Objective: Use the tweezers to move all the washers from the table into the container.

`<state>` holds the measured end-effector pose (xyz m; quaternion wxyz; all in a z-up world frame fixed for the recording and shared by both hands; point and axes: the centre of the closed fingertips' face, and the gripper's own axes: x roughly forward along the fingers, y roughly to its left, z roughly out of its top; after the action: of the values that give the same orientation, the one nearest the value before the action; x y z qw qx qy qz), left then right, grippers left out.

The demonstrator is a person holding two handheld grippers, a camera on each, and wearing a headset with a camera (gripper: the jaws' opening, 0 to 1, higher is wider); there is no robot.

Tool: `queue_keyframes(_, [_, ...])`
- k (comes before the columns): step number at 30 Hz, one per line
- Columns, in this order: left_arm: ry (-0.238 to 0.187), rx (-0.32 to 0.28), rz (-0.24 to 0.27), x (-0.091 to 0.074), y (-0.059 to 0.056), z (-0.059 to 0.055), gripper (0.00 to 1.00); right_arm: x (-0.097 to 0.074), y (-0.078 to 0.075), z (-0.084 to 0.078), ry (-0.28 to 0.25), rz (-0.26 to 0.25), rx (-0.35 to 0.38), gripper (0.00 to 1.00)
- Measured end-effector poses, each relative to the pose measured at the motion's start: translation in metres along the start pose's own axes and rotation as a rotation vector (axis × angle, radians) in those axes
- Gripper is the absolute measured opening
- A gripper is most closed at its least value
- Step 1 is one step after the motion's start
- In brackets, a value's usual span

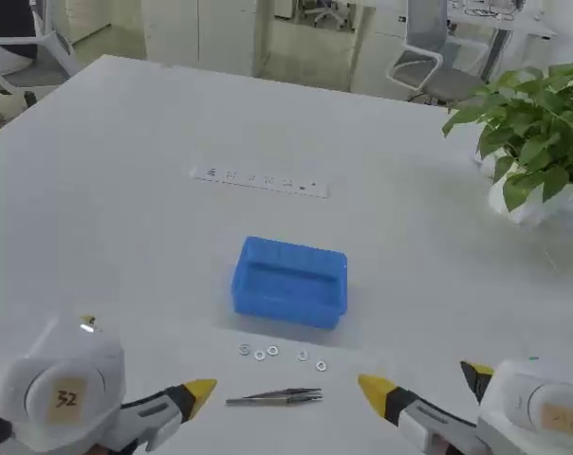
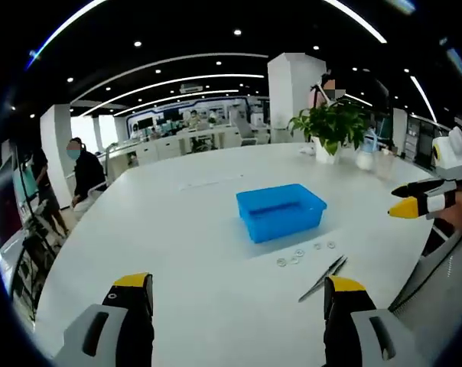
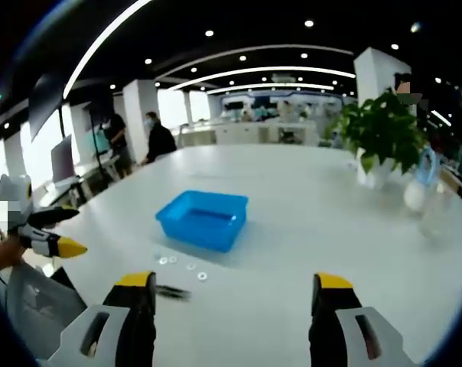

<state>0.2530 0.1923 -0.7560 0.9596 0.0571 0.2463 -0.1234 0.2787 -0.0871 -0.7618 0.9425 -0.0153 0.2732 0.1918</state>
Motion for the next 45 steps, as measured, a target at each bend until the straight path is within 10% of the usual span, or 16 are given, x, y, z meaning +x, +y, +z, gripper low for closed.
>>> queue_keyframes(45, [0.04,-0.013,-0.091,0.006,-0.016,0.003,0.85,0.005,0.004,0.01,-0.01,0.008,-0.005,0.82])
